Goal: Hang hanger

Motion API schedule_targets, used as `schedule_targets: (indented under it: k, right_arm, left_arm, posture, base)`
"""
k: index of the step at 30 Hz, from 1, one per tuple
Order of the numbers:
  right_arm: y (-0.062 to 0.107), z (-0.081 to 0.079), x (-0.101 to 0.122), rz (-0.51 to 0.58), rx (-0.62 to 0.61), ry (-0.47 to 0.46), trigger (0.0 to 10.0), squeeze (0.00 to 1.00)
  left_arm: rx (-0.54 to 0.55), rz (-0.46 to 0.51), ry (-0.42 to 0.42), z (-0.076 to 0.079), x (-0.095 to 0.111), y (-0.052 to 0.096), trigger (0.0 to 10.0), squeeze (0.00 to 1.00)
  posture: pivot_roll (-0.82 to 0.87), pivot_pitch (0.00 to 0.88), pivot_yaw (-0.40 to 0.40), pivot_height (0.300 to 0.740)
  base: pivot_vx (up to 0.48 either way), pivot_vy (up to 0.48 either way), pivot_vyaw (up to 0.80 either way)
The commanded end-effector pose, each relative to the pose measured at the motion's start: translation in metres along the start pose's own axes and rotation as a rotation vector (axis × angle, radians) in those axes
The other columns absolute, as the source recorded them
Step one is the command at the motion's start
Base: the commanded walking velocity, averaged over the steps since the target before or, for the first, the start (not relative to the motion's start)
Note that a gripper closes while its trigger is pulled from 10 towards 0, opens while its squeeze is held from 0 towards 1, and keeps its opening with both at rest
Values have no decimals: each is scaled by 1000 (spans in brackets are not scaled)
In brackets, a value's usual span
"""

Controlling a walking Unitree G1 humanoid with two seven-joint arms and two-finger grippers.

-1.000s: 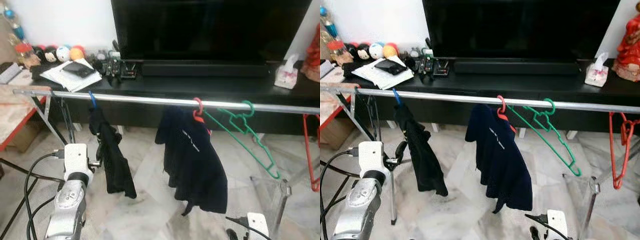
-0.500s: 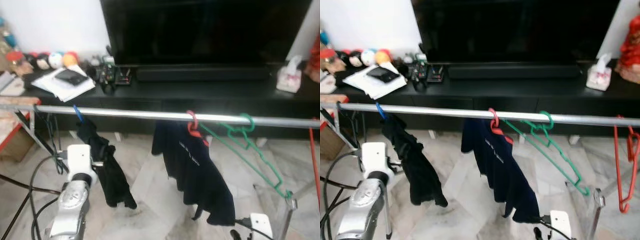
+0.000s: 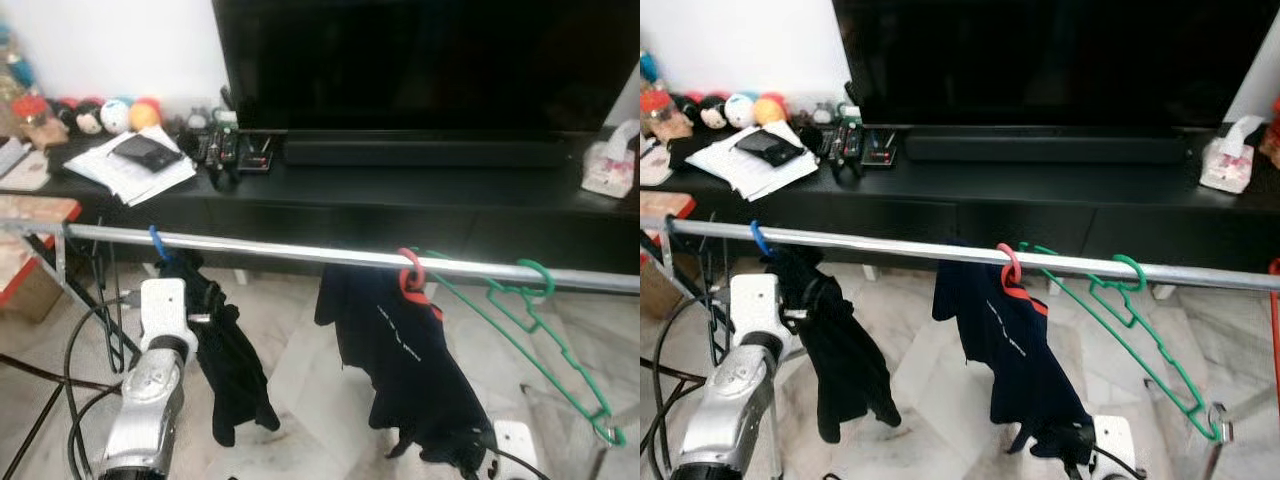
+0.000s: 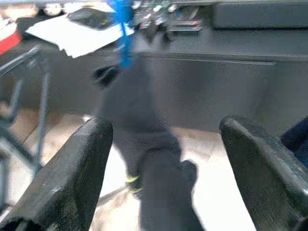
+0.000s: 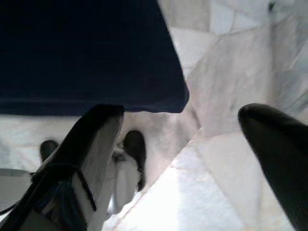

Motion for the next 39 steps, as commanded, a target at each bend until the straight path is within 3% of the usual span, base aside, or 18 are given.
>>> schedule_targets:
  k: [1,10,15,19,29,33,39]
  right_arm:
    - [0,-3,-4,-12,10,-3,10000,0]
    - [0,-4,-4,-11,14,5,10000,0]
    - [0,-3,-4,-10,15,9,10000,0]
    - [0,-3,-3,-9,16,8,10000,0]
    - [0,-3,-3,-8,7,-1,10000,0]
    - [0,-2,-3,-7,5,-5,10000,0]
    - [0,-2,-2,-6,9,0,10000,0]
  left_arm:
    - [64,-41,21,-17,-6,-3,10000,0]
    - [116,-108,52,-26,-4,-29,10000,0]
    - [13,-149,15,-14,0,-46,10000,0]
    - [-8,-154,14,-10,4,-53,10000,0]
    - [-25,-164,8,-2,6,-62,10000,0]
    - [-114,-148,20,13,12,-65,10000,0]
    - [9,-137,-14,-6,16,-68,10000,0]
  posture:
    - [-75,11,33,740]
    - [-75,11,33,740]
    - [-87,7,25,740]
    - [-91,9,26,740]
    - [-94,11,26,740]
    - [-104,14,28,740]
    - [-94,18,24,740]
  base:
    - [0,0,0]
    - [0,0,0]
    - [0,0,0]
    - [0,0,0]
    - [0,0,0]
    - [0,0,0]
    - [0,0,0]
Point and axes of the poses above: a point about 5 cm out from each wrist's last joint towards the gripper, its own y axis pointing back from the gripper into the wrist, its own x axis along the axis of the wrist's last joint, z = x × y, the point moved 6 cm from there along -y, pointing out of the wrist towards the gripper, and after that the axes turned 13 degrees about y, right-handed, at the moved point
